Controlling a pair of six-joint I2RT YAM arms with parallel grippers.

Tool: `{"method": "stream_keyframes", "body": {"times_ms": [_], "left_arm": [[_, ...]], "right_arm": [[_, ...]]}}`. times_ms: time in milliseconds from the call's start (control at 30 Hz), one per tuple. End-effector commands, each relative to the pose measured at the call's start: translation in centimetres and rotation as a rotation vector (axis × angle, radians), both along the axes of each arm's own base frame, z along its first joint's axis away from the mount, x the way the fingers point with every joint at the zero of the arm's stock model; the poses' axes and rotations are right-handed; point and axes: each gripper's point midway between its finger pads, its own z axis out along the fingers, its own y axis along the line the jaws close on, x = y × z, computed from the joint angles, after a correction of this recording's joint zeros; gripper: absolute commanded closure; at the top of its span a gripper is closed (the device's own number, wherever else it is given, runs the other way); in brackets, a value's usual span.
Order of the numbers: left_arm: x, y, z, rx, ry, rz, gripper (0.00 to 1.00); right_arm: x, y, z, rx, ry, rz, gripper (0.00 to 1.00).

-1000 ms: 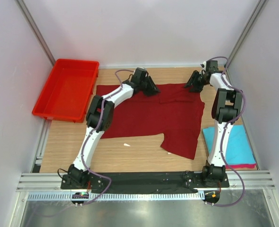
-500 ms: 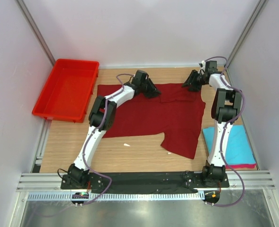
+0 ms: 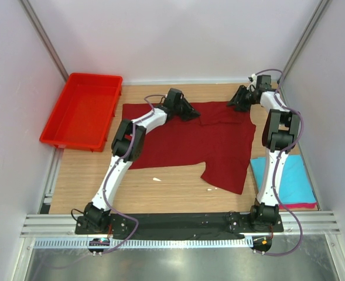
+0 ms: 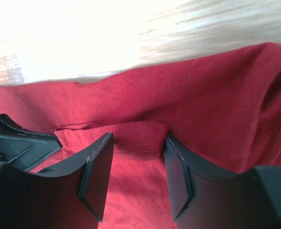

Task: Fold and stack the t-shirts
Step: Fold the tshirt

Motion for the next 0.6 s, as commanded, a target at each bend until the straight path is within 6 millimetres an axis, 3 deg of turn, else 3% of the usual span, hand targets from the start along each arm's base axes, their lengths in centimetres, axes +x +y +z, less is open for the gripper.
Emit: {"method": "stream_keyframes", "body": {"times_ms": [0, 167, 333, 433, 567], "left_arm": [[1.0, 0.2, -1.2, -0.027, 0.014, 0.047, 0.83], [1.5, 0.7, -0.7, -0.035, -0.007, 0.088, 0.94], [1.7, 0.5, 0.5, -0.059, -0.016, 0.092, 0.82], [2.1, 0.0, 1.4, -0.084, -0.039, 0.096, 0.79], [2.1, -0.1, 1.1, -0.081, -0.039, 0.103, 0.75]], "right_arm": [[1.8, -1.2, 1.3, -0.048, -0.078, -0.008, 0.49], [2.5, -1.7, 3.1, -0.070, -0.117, -0.018, 0.56], [2.9, -1.9, 4.5, -0.088, -0.143, -0.018, 0.49], [3.0, -1.7, 4.1, -0.073, -0.131, -0.012, 0.49], [2.7, -1.4, 3.1, -0.056, -0.105, -0.003, 0.49]]}}
